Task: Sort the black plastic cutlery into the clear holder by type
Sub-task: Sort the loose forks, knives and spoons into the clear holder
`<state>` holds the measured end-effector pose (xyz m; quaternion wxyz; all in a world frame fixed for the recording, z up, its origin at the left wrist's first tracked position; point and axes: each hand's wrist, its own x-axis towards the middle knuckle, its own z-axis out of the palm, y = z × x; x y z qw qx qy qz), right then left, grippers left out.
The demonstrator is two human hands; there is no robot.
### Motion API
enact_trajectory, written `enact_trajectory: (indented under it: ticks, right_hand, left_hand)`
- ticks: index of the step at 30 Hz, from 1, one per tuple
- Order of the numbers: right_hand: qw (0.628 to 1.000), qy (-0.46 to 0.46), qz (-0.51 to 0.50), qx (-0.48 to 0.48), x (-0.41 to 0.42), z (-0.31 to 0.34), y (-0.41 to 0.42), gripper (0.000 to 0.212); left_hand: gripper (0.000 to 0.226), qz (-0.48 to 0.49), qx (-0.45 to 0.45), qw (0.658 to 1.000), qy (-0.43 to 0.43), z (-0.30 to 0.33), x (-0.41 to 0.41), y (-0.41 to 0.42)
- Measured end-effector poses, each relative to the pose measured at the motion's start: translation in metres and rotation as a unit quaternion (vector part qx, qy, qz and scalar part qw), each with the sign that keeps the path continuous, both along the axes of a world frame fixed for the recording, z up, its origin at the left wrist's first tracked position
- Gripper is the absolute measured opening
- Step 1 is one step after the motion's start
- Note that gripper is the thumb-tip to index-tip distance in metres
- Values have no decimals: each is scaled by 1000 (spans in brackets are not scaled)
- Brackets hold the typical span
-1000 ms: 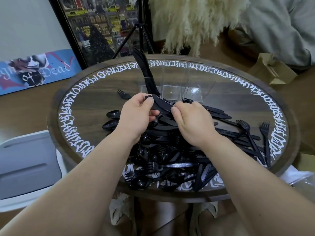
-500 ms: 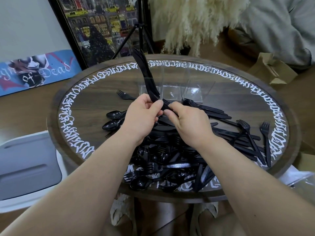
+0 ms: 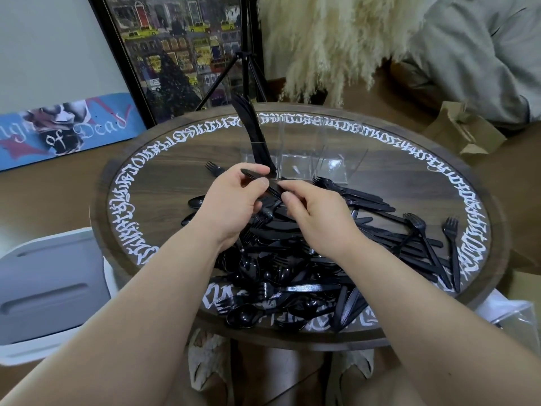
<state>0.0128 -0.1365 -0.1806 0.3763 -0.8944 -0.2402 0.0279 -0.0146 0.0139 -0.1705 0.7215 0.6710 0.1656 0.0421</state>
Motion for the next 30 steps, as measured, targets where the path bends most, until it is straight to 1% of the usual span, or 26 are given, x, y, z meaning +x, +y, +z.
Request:
enact_trajectory:
  ticks: [2,5,7,9,12,15,16,18,20,21,23,25,28,30]
  right_hand:
    - [1000,5,5,14,1,3,0,28]
    - [1000,-4,21,19,3,11,3,20]
    - [999,8,30,30,4,21,8,18]
    - [998,16,34,58,9,35,15,19]
    - [998,6,46,45,23,63,27,20]
    - [998,-2,32,58,40,86,36,10]
    - [997,-15,15,72,47,92,38,9]
    - [993,-42,-23,111,61,102,40,9]
    - [984,-43,-47,166,74,112,44,11]
    - [979,-34,-53,192,79,116,47,15]
    - [972,-16,-53,228,90,117,56,22]
    - [973,-14,-45,228,100,111,69,23]
    - [982,-21,-25,188,113,92,84,24]
    - [989,-23,-25,142,120,78,90,29]
  left_hand:
    - [16,23,14,1000,6,4,-2,2]
    - [12,61,-11,998,2,13,-5,3]
    - [14,70,-11,997,-7,19,-4,6]
    - [14,55,19,998,-34,29,0,11]
    - [10,12,97,992,-83,49,8,17]
    - [19,18,107,987,-120,64,22,31]
    - [21,31,141,981,-127,66,27,37]
    - [28,47,274,953,-116,62,40,50]
    - [35,44,388,918,-77,51,50,58]
    - [37,37,419,905,-59,45,55,60]
    - [37,18,457,888,-39,32,64,61]
    - [35,-1,477,879,-26,21,73,61]
    - [30,-17,496,868,-20,7,81,63]
    - [29,-27,510,859,-38,0,82,66]
